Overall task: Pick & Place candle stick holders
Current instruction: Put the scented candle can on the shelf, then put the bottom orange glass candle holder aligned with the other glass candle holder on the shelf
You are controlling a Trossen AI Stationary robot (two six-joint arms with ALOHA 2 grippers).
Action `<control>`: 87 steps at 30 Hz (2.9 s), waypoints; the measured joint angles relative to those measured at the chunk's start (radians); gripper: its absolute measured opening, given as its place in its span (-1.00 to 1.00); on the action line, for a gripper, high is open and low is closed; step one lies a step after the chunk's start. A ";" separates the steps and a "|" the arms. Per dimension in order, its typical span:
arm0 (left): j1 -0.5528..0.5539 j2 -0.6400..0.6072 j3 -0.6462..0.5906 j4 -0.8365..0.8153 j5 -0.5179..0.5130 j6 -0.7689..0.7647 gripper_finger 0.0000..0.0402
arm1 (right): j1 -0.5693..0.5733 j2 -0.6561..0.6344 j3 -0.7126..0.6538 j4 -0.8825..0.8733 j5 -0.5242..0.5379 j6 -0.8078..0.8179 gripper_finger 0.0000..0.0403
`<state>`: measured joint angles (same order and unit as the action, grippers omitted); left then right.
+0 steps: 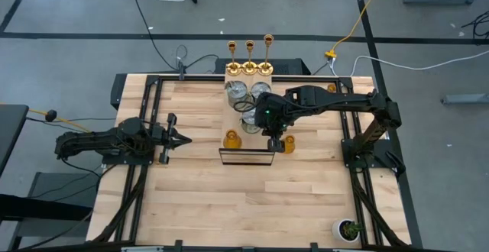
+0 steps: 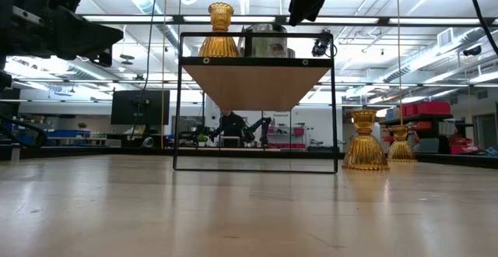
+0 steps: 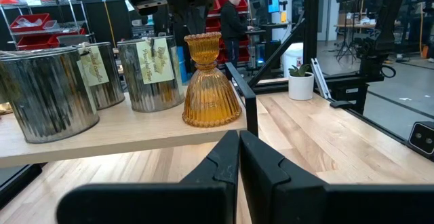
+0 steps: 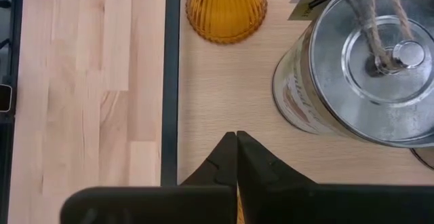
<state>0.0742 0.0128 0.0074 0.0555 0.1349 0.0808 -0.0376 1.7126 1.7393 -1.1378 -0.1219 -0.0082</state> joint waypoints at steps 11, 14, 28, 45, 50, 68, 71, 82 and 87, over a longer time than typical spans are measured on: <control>0.000 0.000 0.000 0.000 0.000 0.000 -0.91 | 0.013 0.000 0.000 0.036 -0.055 -0.008 -0.99; 0.000 0.000 0.000 0.000 0.000 0.000 -0.91 | 0.014 0.000 0.000 0.063 -0.055 -0.009 -0.99; 0.000 0.000 0.000 0.000 0.000 0.000 -0.91 | 0.013 0.000 0.000 0.119 0.052 -0.009 -0.99; 0.000 0.000 0.000 0.000 0.000 0.000 -0.91 | 0.010 0.040 -0.001 0.100 0.142 -0.105 -0.99; 0.000 0.000 0.000 0.000 0.000 0.000 -0.91 | 0.008 0.049 -0.002 0.104 0.194 -0.116 -0.99; 0.000 0.000 0.000 0.000 0.000 0.000 -0.91 | 0.006 0.049 -0.002 0.207 0.305 -0.155 -0.99; 0.000 0.000 0.000 0.000 0.000 0.000 -0.91 | 0.005 0.049 -0.002 0.229 0.351 -0.187 -0.99; 0.000 0.000 0.000 0.000 0.000 0.000 -0.91 | 0.005 0.046 -0.002 0.183 0.260 -0.185 -0.99; 0.000 0.000 0.000 0.000 0.000 0.000 -0.91 | 0.005 0.030 -0.002 0.103 0.241 -0.184 -0.99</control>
<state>0.0745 0.0128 0.0074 0.0555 0.1350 0.0808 -0.0322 1.7424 1.7378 -1.0345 0.1187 -0.1919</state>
